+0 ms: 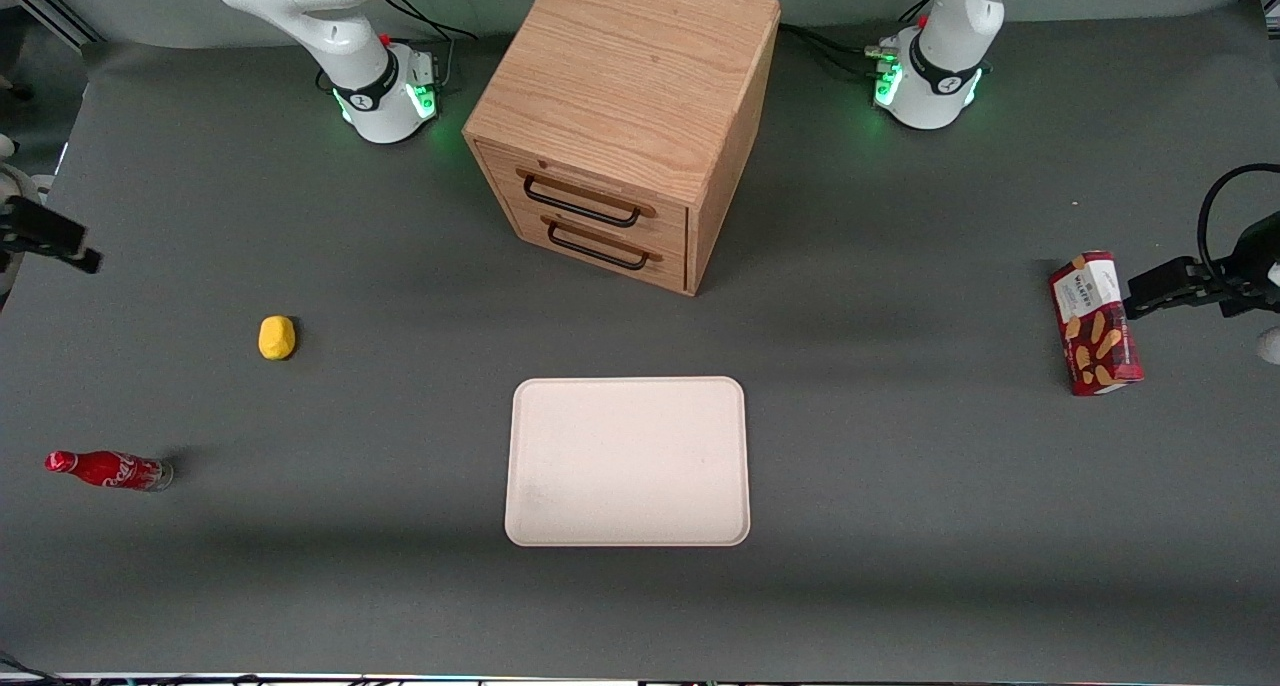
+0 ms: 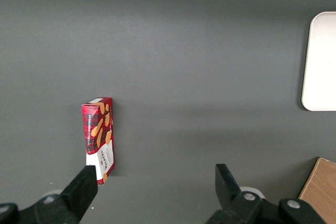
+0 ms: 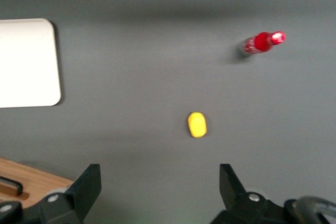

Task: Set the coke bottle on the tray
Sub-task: 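Move the right gripper toward the red Coca-Cola bottle lying on the table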

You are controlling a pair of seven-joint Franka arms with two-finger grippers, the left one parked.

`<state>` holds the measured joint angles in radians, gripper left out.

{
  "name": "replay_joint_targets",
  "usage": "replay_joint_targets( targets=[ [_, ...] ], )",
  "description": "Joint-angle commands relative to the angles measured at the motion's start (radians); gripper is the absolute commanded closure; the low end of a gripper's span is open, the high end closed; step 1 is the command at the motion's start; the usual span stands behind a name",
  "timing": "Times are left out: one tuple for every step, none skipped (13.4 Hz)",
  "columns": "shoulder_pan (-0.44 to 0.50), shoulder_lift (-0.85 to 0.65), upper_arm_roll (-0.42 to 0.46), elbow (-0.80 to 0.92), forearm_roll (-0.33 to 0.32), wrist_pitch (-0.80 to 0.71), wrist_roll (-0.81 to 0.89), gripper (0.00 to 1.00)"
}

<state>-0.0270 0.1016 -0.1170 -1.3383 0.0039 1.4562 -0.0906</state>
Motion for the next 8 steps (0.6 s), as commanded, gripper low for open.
replay_joint_targets(
  targets=[
    [-0.095,0.14,0.0,0.176,0.014,-0.013,-0.221,0.0],
    [-0.138,0.194,-0.001,0.244,0.028,-0.014,-0.279,0.0],
    [-0.18,0.251,0.0,0.308,0.036,-0.023,-0.338,0.0],
    [-0.209,0.3,0.0,0.373,0.05,-0.025,-0.412,0.0],
    [-0.234,0.35,-0.001,0.422,0.056,-0.022,-0.467,0.0],
    [-0.261,0.38,0.0,0.451,0.063,-0.02,-0.5,0.0],
    [-0.28,0.391,0.0,0.455,0.079,-0.01,-0.514,0.0],
    [-0.301,0.412,0.0,0.459,0.085,-0.005,-0.541,0.0]
  ],
)
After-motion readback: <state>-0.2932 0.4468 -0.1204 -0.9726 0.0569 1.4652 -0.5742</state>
